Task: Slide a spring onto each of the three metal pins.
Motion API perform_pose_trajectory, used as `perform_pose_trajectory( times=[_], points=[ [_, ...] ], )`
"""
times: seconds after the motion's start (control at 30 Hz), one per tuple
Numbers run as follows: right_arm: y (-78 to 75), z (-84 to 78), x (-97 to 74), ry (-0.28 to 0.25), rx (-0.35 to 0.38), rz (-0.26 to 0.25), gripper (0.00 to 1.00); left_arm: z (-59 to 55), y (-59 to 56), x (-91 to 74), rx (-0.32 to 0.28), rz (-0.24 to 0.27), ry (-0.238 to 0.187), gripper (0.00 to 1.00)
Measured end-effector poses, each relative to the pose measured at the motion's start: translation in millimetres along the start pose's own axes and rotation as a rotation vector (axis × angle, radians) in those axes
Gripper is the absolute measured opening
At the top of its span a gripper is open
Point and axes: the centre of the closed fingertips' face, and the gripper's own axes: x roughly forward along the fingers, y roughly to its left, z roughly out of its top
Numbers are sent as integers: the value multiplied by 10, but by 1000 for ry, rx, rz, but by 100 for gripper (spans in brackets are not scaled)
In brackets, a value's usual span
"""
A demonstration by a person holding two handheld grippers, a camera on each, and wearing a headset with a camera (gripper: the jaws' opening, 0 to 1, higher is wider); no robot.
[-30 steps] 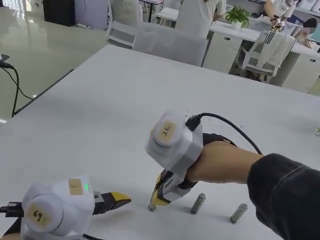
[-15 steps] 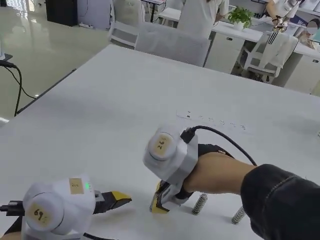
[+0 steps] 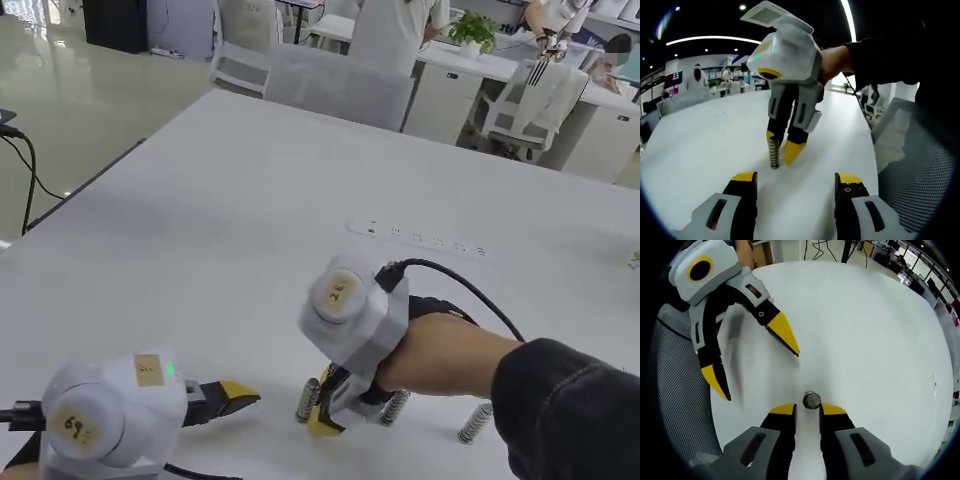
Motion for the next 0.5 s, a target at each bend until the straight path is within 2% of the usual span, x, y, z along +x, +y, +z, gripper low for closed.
perform_pose_trajectory(
  times=[0.27,0.5],
  points=[
    [94,-134,-74,-21,32,-15,17,7,-12,14,4,-4,4,58],
    [209,-221,-142,-70,74,-26,18,9,-27,26,7,-10,8,59]
  ],
)
